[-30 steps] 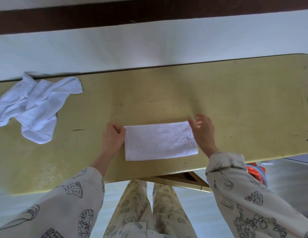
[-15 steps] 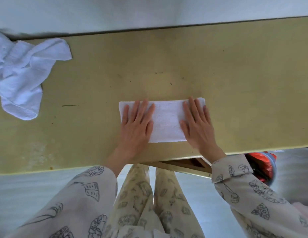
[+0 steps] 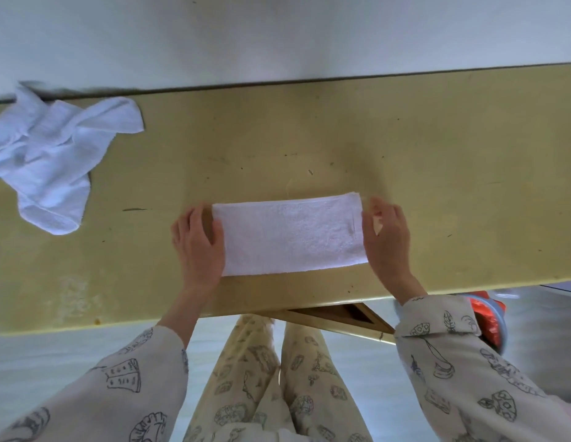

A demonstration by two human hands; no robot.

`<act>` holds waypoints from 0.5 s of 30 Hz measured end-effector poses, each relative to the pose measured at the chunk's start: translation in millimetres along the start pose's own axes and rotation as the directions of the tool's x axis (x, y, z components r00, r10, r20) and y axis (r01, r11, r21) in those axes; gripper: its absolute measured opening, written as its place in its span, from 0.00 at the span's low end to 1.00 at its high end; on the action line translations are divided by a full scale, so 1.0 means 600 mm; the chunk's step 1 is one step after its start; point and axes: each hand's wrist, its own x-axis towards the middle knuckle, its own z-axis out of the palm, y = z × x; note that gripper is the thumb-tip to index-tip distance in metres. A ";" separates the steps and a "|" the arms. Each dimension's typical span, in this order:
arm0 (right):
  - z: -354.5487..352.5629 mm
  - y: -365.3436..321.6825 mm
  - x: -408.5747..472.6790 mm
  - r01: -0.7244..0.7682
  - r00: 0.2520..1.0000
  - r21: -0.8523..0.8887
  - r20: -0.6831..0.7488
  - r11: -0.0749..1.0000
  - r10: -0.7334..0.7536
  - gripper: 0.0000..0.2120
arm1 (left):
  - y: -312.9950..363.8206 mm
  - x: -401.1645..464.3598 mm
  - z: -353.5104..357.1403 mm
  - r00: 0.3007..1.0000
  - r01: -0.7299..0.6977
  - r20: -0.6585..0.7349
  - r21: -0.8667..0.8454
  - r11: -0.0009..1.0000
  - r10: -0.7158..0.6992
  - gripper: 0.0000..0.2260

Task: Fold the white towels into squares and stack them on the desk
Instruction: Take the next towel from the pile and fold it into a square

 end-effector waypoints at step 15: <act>0.013 -0.039 0.060 -0.196 0.981 0.075 0.020 0.978 0.195 0.10 | 0.029 0.045 -0.018 0.976 0.215 0.083 -0.196 0.957 -0.202 0.08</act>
